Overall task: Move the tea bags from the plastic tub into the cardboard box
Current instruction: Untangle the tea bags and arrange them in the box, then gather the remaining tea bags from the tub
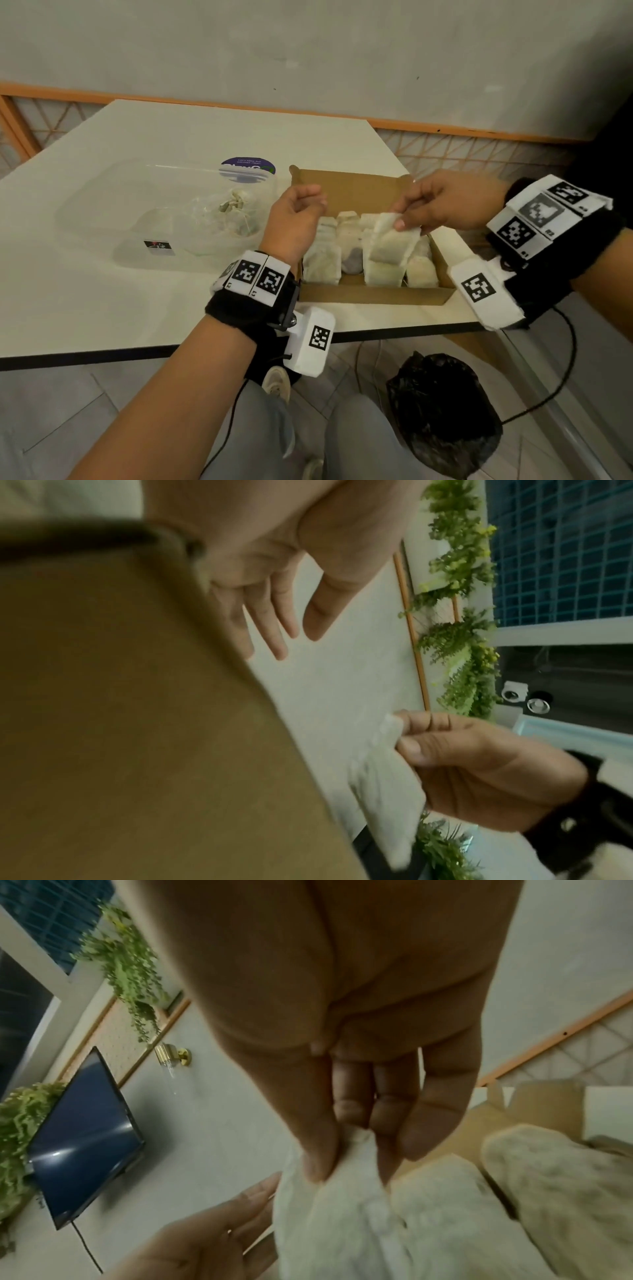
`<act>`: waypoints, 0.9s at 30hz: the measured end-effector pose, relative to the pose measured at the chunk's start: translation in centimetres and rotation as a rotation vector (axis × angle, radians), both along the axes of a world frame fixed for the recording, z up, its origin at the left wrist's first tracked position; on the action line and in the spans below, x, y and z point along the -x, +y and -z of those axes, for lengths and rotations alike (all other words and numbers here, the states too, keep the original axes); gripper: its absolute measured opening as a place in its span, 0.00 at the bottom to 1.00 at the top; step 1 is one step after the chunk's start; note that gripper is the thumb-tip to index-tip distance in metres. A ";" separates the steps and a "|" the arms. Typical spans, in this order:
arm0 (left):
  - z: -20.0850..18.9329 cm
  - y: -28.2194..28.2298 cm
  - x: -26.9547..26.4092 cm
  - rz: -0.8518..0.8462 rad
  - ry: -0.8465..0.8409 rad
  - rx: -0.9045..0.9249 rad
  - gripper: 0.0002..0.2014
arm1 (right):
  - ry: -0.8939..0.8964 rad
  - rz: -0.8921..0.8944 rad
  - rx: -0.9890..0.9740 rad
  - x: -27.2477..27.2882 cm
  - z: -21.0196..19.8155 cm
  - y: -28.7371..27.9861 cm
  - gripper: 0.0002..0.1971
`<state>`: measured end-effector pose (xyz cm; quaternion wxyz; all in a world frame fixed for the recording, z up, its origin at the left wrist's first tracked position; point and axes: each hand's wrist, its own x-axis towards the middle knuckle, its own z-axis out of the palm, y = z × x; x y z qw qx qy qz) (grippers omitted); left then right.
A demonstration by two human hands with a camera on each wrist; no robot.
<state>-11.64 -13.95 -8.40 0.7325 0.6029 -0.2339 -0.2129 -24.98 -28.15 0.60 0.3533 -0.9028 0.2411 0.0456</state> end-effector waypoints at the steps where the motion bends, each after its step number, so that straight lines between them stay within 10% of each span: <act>1: 0.2 -0.1 0.0 0.004 0.009 -0.004 0.12 | 0.044 -0.031 -0.013 0.1 0.3 0.0 0.06; 8: 1.1 -0.4 -0.5 -0.012 0.050 -0.062 0.23 | 0.219 -0.020 0.172 -1.1 4.1 -0.2 0.10; 12: 0.7 -0.2 -0.8 0.011 0.087 -0.080 0.22 | 0.032 -0.006 0.443 -0.8 3.3 0.3 0.12; 27: -3.2 -0.1 -0.4 0.046 0.090 -0.169 0.11 | 0.100 -0.119 0.377 1.9 4.6 1.4 0.14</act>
